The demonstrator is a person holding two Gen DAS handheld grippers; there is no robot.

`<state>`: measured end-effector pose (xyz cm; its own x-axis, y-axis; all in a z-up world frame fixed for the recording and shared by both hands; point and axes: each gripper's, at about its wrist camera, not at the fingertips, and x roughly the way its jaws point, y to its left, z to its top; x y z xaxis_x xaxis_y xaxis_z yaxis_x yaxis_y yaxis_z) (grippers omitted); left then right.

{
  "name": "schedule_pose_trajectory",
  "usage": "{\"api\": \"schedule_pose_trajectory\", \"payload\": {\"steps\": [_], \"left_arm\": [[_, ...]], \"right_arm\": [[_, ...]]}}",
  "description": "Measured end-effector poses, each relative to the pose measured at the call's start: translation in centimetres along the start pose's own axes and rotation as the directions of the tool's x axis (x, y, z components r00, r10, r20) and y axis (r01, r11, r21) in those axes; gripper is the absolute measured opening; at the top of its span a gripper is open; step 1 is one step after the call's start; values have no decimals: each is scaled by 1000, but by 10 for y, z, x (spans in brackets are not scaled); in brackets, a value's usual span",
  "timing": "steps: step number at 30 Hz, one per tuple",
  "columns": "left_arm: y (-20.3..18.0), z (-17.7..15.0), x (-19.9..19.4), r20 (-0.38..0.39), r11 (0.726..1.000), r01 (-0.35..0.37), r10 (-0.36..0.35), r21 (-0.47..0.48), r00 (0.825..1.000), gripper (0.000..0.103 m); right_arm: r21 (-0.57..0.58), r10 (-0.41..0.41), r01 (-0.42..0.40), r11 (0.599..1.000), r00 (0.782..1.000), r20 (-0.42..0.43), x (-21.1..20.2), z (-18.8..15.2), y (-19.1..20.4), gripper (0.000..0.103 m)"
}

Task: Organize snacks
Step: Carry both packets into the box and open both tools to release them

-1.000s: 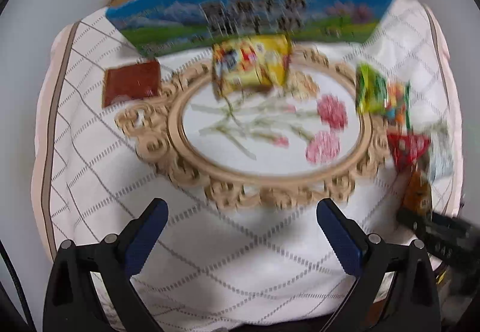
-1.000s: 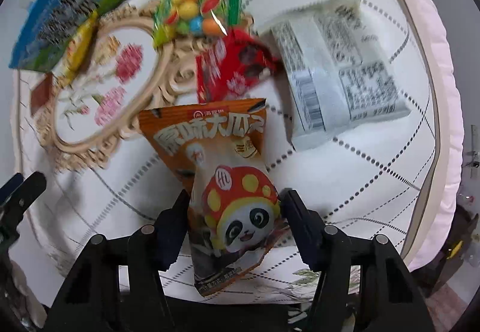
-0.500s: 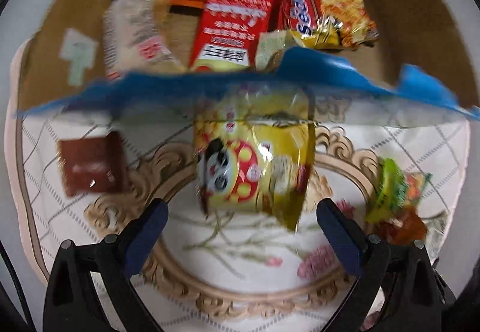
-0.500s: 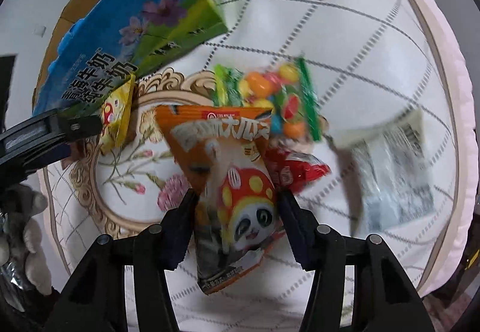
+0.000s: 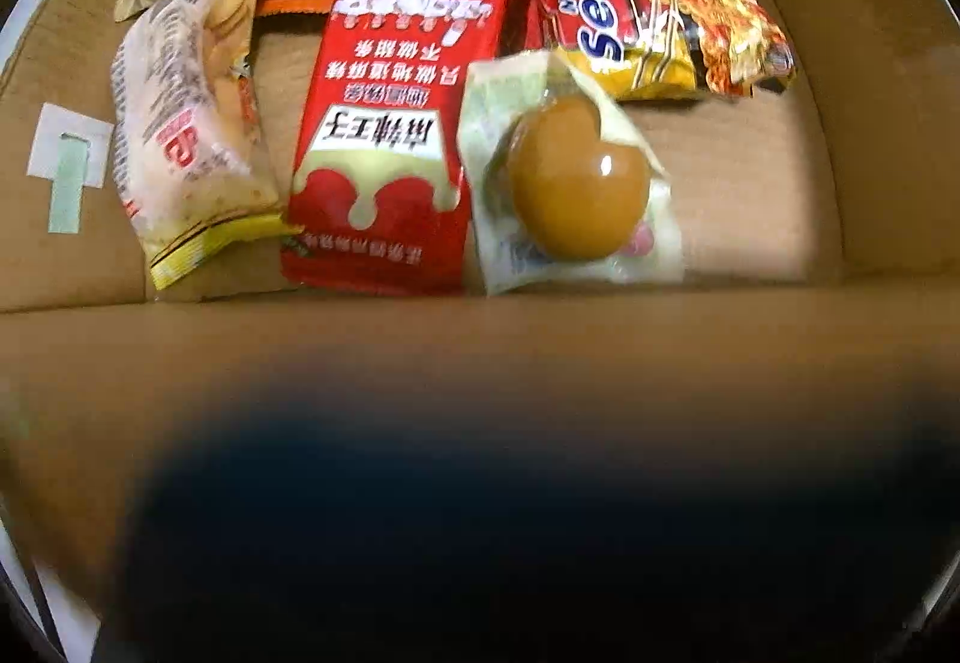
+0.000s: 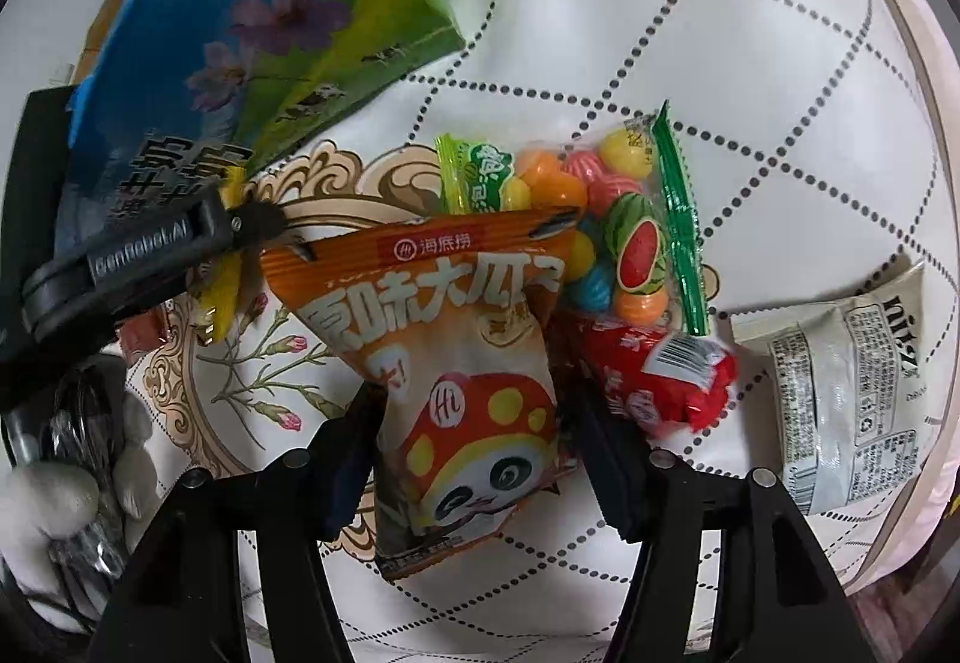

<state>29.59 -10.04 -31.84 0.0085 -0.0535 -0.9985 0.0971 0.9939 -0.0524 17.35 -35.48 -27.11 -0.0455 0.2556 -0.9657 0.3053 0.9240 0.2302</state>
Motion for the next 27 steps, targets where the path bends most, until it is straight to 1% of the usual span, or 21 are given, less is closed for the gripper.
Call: {"api": "schedule_pose_trajectory", "payload": {"steps": [2,4,7,10,11,12,15,17,18,19,20,24,27], "left_arm": [[4,-13,-2,1,1000,0,0,1,1000,56],[7,-27,-3,6,1000,-15,15,10,1000,54],[7,-52,-7,18,999,-34,34,25,999,49],[10,-77,-13,33,998,-43,42,35,999,44],[11,-85,-16,36,999,-37,35,35,999,38],[12,-92,-18,37,999,-29,27,32,999,35],[18,-112,-26,50,1000,-3,2,11,999,31],[22,-122,-34,61,1000,18,-18,-4,998,31],[28,-133,-38,72,999,29,-28,-13,997,30],[26,-138,-45,80,999,36,-35,-18,996,30],[35,-143,-55,93,998,50,-47,-25,995,30],[49,-152,-90,153,996,90,-85,-24,985,30],[51,-153,-119,196,992,121,-115,-19,974,30]], "right_arm": [[-9,-5,5,1000,1000,-4,4,1,3,66],[-20,-11,11,1000,1000,-1,10,2,12,66],[-36,-12,13,999,1000,19,12,5,17,65],[-68,-18,21,997,999,42,12,0,22,60],[-80,-21,24,997,999,48,12,-2,23,57],[-90,-20,25,996,999,50,13,-4,24,53],[-106,0,6,994,999,54,12,-14,30,49],[-114,23,-17,993,998,56,5,-24,33,48],[-120,35,-28,992,998,60,1,-26,35,48],[-127,49,-40,991,997,65,-3,-29,39,48],[-134,60,-50,990,996,70,-7,-32,40,48],[-165,114,-97,982,988,99,-35,-39,54,47],[-190,154,-129,973,980,123,-58,-37,64,47]]}}
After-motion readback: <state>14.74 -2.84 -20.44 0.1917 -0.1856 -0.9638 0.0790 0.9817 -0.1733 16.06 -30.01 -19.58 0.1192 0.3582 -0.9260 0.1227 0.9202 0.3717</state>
